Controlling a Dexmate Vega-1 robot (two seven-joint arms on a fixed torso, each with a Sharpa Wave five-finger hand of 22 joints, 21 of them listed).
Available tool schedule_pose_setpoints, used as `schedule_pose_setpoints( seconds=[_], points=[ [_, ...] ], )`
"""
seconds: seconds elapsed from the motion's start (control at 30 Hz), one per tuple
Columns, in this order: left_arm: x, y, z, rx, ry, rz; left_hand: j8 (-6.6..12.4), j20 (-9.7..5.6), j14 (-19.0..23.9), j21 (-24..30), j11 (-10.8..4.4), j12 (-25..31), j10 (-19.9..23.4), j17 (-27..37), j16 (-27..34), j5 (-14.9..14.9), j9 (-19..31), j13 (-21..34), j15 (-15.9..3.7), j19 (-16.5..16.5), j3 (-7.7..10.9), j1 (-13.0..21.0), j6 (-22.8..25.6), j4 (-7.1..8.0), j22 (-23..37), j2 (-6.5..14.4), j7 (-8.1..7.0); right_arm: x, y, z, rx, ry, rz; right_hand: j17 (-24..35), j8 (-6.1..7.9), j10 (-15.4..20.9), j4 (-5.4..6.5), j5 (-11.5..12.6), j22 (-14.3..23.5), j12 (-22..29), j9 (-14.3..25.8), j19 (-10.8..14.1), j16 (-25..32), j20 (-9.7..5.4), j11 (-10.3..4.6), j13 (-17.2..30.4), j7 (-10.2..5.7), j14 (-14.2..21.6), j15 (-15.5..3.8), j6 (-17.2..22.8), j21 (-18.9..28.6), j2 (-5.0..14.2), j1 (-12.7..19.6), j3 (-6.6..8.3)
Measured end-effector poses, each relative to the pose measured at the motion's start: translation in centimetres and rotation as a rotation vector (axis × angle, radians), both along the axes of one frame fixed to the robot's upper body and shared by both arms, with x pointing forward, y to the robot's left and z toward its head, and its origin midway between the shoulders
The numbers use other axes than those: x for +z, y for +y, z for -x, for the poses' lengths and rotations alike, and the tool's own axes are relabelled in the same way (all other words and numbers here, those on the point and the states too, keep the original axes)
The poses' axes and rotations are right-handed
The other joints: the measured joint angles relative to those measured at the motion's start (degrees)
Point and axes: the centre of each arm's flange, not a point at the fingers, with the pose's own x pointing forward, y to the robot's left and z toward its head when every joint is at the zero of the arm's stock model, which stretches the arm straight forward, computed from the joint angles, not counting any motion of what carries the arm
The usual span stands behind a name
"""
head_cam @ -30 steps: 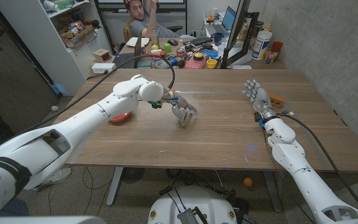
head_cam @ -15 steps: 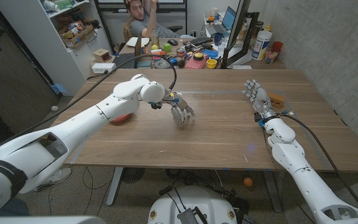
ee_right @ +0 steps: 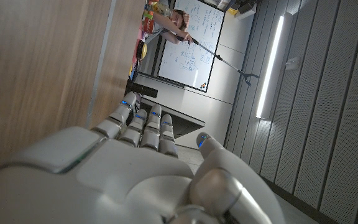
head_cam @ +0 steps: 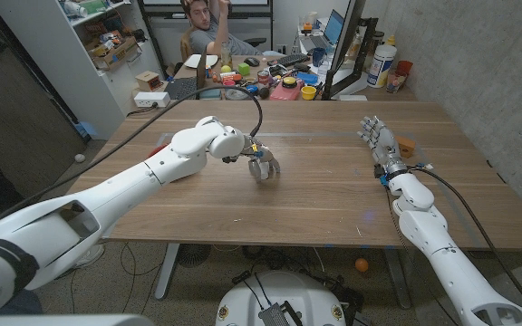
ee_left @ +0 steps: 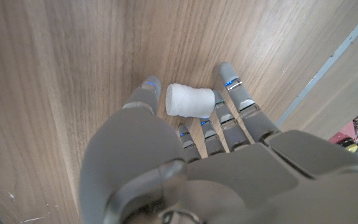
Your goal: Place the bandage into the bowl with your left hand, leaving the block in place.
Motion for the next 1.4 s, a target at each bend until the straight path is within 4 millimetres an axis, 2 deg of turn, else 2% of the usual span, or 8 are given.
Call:
schedule_pose_setpoints(
  seconds=[0.17, 0.33, 0.47, 0.57, 0.67, 0.73, 0.83, 1.4],
  points=[
    [-0.7, 0.2, -0.1, -0.026, -0.092, -0.021, 2.48, -0.83, 12.4, 3.3, -1.69, 8.9, 9.0, 8.4, 6.1, -4.5, 0.0, 5.1, -0.94, 5.8, -1.67, 11.6, 2.0, -0.63, 0.4, 2.8, -1.96, 0.2, -0.3, 0.2, -0.011, -0.005, -0.009, 0.0, 0.0, 0.0, 0.0, 0.0, 0.0, 0.0, 0.0, 0.0, 0.0, -0.01, 0.0, 0.0, -0.22, 0.0, 0.0, 0.2, -0.2, 0.0, 0.0, 0.0],
    [-1.2, 0.4, 0.0, -0.065, -0.154, -0.017, 9.54, -1.75, 23.7, 11.2, -2.6, 18.4, 18.1, 17.0, 10.4, -5.6, 0.0, 10.9, -3.71, 9.9, -4.49, 20.7, 2.0, -0.5, 2.0, 2.9, -1.96, 0.2, -0.4, 0.2, -0.019, -0.007, -0.012, 0.0, 0.0, 0.0, 0.24, 0.0, 0.0, 0.0, 0.0, 0.2, 0.0, -0.21, 0.0, 0.0, -0.31, 0.0, 0.0, 0.3, -0.2, 0.0, 0.0, 0.24],
    [-1.7, 0.7, 0.0, -0.102, -0.196, -0.003, 14.02, -2.24, 29.9, 16.4, -3.01, 22.0, 24.1, 18.2, 9.9, -5.7, 0.0, 12.2, -5.61, 11.3, -4.62, 22.0, 2.0, -0.35, 2.5, 2.8, -1.92, 0.4, -0.3, 0.2, -0.028, -0.011, -0.011, 0.0, 0.0, 0.0, 0.24, 0.0, 0.0, 0.0, 0.0, 0.2, 0.0, -0.21, 0.0, 0.0, -0.1, 0.3, -0.31, 0.5, -0.2, 0.0, 0.0, 0.24],
    [-1.9, 1.0, -0.1, -0.125, -0.219, 0.013, 16.6, -2.37, 31.1, 18.3, -3.04, 22.0, 25.3, 18.9, 9.4, -5.9, 0.0, 12.2, -4.97, 12.0, -4.26, 22.5, 2.0, 0.01, 2.2, 2.8, -1.89, 0.6, -0.2, 0.1, -0.031, -0.011, -0.008, 0.0, 0.0, 0.0, 0.01, 0.0, 0.0, 0.0, 0.0, 0.4, 0.0, 0.0, 0.0, 0.0, -0.1, 0.3, -0.31, 0.5, -0.2, 0.0, 0.0, 0.49],
    [-1.7, 1.1, 0.1, -0.162, -0.254, 0.039, 16.61, -2.48, 31.6, 19.5, -3.16, 22.1, 26.0, 19.0, 9.0, -5.6, 0.0, 12.1, -4.5, 12.5, -4.11, 23.1, 10.2, 0.13, 1.9, 3.0, -0.75, 0.7, -0.1, 0.0, -0.033, -0.012, -0.006, -0.3, 0.0, 0.0, 0.01, 0.0, 0.0, 0.0, 0.0, 0.5, 0.0, 0.1, 0.0, 0.0, -0.1, 0.3, -0.31, 0.5, -0.2, 0.0, 0.0, 0.49],
    [-1.6, 1.2, 0.2, -0.172, -0.271, 0.053, 17.45, -2.57, 31.9, 19.8, -3.18, 22.1, 26.2, 19.0, 9.0, -5.5, 2.0, 11.6, -4.17, 12.7, -3.95, 23.1, 30.4, -0.03, 1.8, 3.0, -0.4, 0.7, 0.0, -0.1, -0.034, -0.01, -0.005, -0.3, 0.0, 0.0, 0.01, 0.0, 0.0, 0.0, 0.0, 0.5, 0.0, 0.1, 0.0, 0.0, -0.1, 0.3, -0.31, 0.5, -0.2, 0.0, 0.0, 0.49],
    [-1.4, 1.5, 0.4, -0.197, -0.301, 0.079, 16.55, -2.57, 31.9, 20.2, -4.52, 22.4, 28.3, 19.1, 8.6, -5.5, 0.9, 11.3, -4.17, 12.7, -3.3, 23.1, 46.2, -0.04, 1.6, 3.0, 8.9, 0.8, 0.1, -0.2, -0.034, -0.01, -0.002, -0.3, 0.0, 0.0, 0.01, 0.0, 0.0, 0.0, 0.0, 0.5, 0.0, 0.1, 0.0, 0.0, -0.1, 0.3, -0.31, 0.5, -0.2, 0.0, 0.0, 0.48],
    [2.8, 2.6, 2.3, -0.289, -0.492, 0.28, 16.53, -2.57, 32.6, 21.5, -4.97, 22.7, 29.1, 19.3, 7.8, -5.5, 0.6, 11.2, -3.44, 12.7, -2.85, 23.7, 47.1, -0.36, 0.9, 2.8, 9.47, 1.1, 0.3, -0.3, -0.034, -0.011, 0.008, -0.3, 0.0, 0.4, 0.0, 0.0, 0.0, 0.0, 0.0, 0.5, 0.0, 0.1, -0.2, 0.0, -0.1, 0.5, -0.51, 0.5, -0.4, -0.02, 0.0, 0.48]
  ],
)
